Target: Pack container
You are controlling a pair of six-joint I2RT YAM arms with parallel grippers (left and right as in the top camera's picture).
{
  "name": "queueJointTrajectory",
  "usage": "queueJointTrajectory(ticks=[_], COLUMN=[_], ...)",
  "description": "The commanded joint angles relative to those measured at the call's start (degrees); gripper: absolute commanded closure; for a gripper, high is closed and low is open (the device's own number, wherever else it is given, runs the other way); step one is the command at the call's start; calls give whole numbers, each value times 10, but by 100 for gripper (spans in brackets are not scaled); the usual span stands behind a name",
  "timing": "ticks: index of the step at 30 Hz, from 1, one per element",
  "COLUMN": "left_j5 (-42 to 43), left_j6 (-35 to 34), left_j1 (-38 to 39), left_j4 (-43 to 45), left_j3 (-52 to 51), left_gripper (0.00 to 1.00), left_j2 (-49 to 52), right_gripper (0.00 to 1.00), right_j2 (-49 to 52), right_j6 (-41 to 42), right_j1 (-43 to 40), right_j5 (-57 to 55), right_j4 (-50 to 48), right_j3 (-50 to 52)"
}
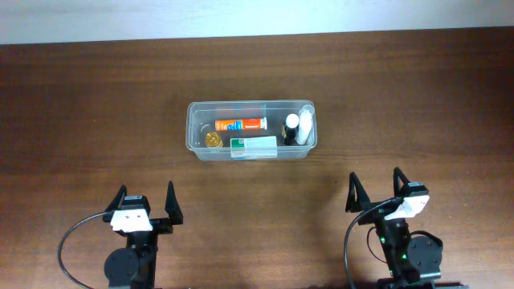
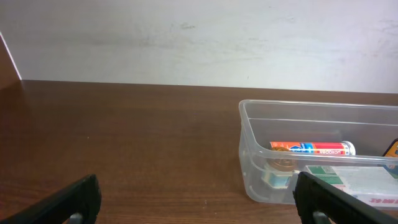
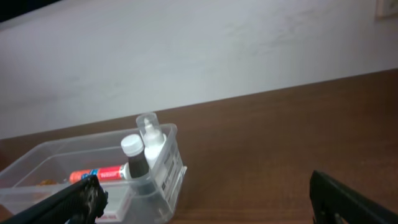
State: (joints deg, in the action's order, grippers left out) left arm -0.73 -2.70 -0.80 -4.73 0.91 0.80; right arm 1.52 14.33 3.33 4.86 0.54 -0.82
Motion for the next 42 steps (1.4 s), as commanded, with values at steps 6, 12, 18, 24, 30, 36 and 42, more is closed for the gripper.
queueJointTrajectory(ticks=[6,12,18,24,30,36,42], left_j5=[-6,-6,-6,-6,-6,-6,-6], left_j6=[-5,-5,-5,-5,-5,-5,-5], left_j1=[-2,-2,-2,-2,-2,-2,-2], left_j4=[0,0,0,0,0,0,0], left_j3=[-4,-4,-4,-4,-4,-4,-4], left_gripper=[1,1,1,1,1,1,1], left_j2=[-5,-5,-5,-5,-5,-5,-5], right_gripper=[2,2,2,2,2,2,2], right_j2=[-13,-13,-13,-13,-13,-13,-13], right_j6=[-3,-5,-44,-68,-99,-111,-111], right_j1=[-3,-3,-3,-3,-3,-3,-3], right_j5=[12,-4,-30,-28,-27,-28,-30], right_j4=[33,36,38,38,38,38,38], right_j3=[5,5,5,5,5,5,5])
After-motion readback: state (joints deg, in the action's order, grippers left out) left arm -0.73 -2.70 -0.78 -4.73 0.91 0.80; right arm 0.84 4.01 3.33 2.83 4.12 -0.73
